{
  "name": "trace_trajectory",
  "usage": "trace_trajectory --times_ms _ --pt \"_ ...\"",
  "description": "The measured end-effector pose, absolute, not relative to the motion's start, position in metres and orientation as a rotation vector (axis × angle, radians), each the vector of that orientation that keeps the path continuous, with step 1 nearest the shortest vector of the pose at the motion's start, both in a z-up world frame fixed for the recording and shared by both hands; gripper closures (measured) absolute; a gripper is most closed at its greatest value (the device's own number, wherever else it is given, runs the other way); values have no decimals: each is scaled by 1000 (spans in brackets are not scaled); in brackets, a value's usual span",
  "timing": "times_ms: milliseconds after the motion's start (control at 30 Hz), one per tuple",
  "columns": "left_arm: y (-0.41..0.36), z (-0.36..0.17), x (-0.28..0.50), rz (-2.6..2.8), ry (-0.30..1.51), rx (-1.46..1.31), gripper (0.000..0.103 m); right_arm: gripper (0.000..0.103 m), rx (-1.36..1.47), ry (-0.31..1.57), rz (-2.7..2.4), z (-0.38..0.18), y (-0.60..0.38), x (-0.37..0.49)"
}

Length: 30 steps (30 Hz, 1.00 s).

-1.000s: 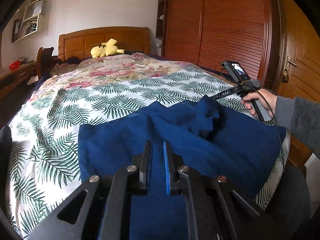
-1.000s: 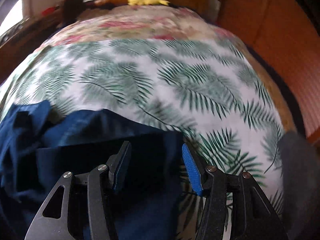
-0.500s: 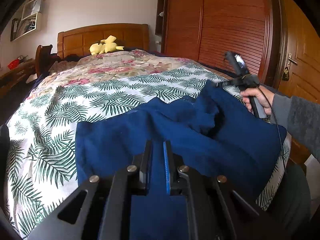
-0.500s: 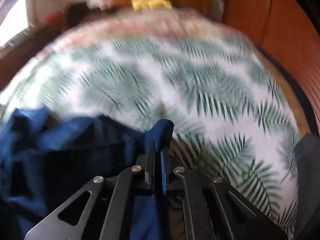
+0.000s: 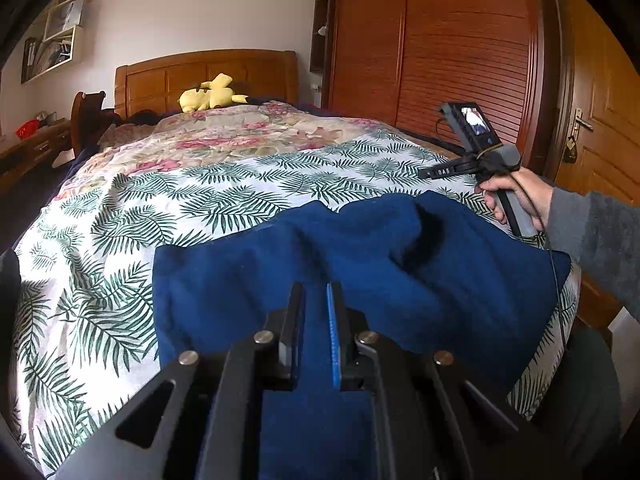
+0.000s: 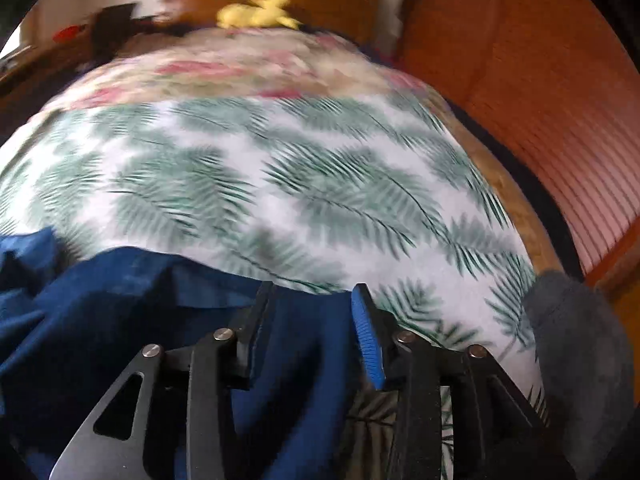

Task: Fold large clothes

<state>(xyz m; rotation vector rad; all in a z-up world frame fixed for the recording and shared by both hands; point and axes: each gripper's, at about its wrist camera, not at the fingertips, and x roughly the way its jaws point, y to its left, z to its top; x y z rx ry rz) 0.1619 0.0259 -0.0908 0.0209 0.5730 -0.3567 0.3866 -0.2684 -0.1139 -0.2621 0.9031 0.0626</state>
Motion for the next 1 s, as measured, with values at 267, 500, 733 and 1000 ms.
trace_trajectory --times_ms 267,500,733,1000 --pt "24 -91 162 -362 570 23 95 63 -273 917 447 -93 -172 343" --pt "27 -91 161 -354 575 24 95 63 -357 1009 541 -121 -119 336" --pt "29 -90 160 -352 572 18 95 54 -460 1031 547 -149 -106 321" --pt "29 -90 161 -352 576 23 95 51 -429 1083 567 -160 -96 338"
